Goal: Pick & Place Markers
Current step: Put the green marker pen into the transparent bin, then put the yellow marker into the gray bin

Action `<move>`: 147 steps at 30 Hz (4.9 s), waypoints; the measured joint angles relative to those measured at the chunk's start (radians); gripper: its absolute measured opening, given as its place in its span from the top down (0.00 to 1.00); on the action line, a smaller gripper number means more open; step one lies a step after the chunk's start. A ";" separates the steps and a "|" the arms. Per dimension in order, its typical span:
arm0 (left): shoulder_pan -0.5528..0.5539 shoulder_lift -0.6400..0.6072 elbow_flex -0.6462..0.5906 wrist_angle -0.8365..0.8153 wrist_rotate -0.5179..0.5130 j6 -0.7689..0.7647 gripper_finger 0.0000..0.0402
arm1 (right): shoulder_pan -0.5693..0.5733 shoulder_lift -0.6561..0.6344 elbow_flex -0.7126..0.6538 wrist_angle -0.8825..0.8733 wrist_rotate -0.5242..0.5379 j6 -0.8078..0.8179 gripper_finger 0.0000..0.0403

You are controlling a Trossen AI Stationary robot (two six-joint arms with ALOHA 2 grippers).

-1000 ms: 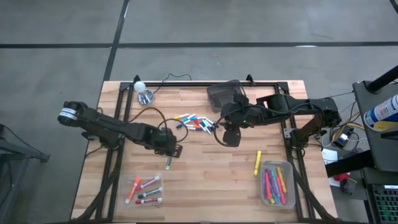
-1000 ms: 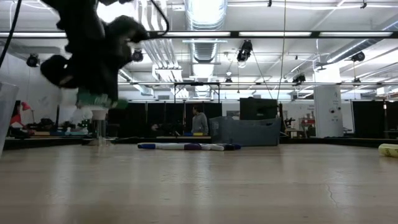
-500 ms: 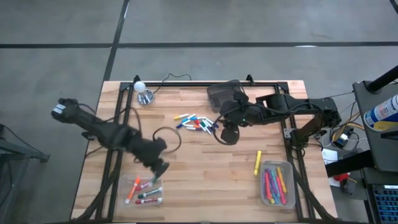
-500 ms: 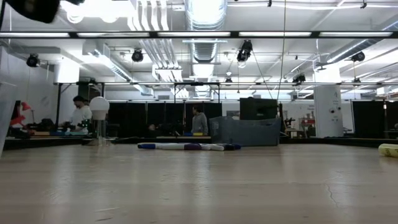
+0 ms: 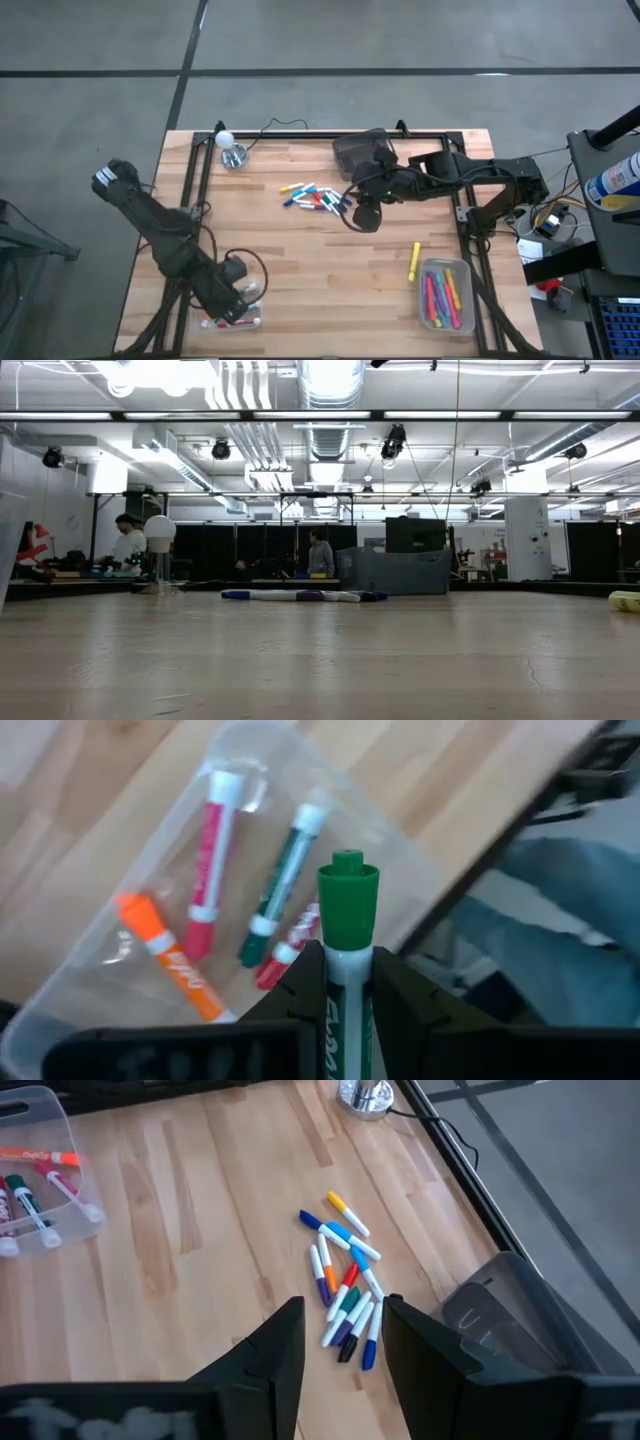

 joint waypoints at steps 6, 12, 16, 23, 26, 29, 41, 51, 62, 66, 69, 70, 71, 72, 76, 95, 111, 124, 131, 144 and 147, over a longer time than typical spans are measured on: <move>0.002 0.047 -0.058 -0.003 0.057 -0.010 0.86 | -0.002 0.000 -0.005 0.003 -0.003 0.009 0.68; 0.002 0.052 -0.091 -0.012 0.125 -0.018 0.70 | 0.001 0.000 -0.010 -0.042 -0.006 0.068 0.68; 0.002 0.050 -0.093 -0.057 0.142 -0.024 0.61 | 0.001 0.000 -0.019 -0.063 -0.007 0.104 0.68; 0.024 0.033 -0.093 -0.066 0.131 -0.009 0.60 | -0.008 0.000 -0.053 -0.217 -0.017 0.293 0.68; 0.044 0.022 -0.087 -0.064 0.090 0.009 0.60 | -0.028 -0.001 -0.092 -0.279 -0.080 0.377 0.68; 0.081 0.013 -0.070 -0.057 0.029 0.061 0.60 | -0.046 -0.001 -0.146 -0.314 -0.203 0.425 0.68; 0.398 -0.001 0.072 0.044 -0.125 0.351 0.60 | -0.059 -0.036 -0.520 -0.298 -0.506 0.376 0.68; 0.624 -0.001 0.198 0.217 -0.205 0.730 0.60 | -0.060 -0.136 -0.761 -0.262 -0.540 0.515 0.68; 0.836 -0.001 0.377 0.257 -0.164 1.412 0.59 | -0.060 -0.214 -0.923 0.115 -0.625 1.128 0.61; 0.886 -0.001 0.446 0.255 -0.119 1.527 0.59 | -0.059 -0.212 -0.967 0.120 -0.624 1.247 0.47; 0.905 -0.003 0.482 0.255 -0.110 1.567 0.59 | -0.058 -0.212 -0.992 0.120 -0.628 1.325 0.39; 0.908 -0.003 0.490 0.256 -0.109 1.576 0.59 | -0.058 -0.212 -0.996 0.120 -0.626 1.345 0.38; 0.909 -0.004 0.494 0.255 -0.109 1.588 0.59 | -0.057 -0.211 -0.998 0.123 -0.623 1.360 0.36; 0.910 -0.005 0.495 0.254 -0.108 1.599 0.59 | -0.056 -0.205 -0.999 0.123 -0.616 1.371 0.35; 0.910 -0.011 0.496 0.246 -0.107 1.616 0.59 | -0.056 -0.171 -1.001 0.127 -0.588 1.379 0.36; 0.909 -0.015 0.496 0.215 -0.106 1.639 0.59 | -0.071 0.077 -1.005 0.320 -0.701 1.318 0.48; 0.909 -0.015 0.496 0.211 -0.106 1.649 0.60 | -0.099 0.079 -0.980 0.356 -0.678 1.208 0.86; 0.909 -0.015 0.496 0.212 -0.106 1.667 0.59 | -0.101 -0.022 -0.797 0.248 -0.686 1.173 0.86; 0.910 -0.013 0.492 0.212 -0.106 1.667 0.59 | -0.063 -0.070 -0.625 0.037 -0.857 1.151 0.86; 0.910 -0.012 0.444 0.212 -0.096 1.707 0.59 | 0.174 -0.085 -0.563 -0.336 -0.978 1.258 0.86; 0.910 -0.012 0.432 0.213 -0.096 1.718 0.59 | 0.213 -0.085 -0.617 -0.314 -0.972 1.306 0.86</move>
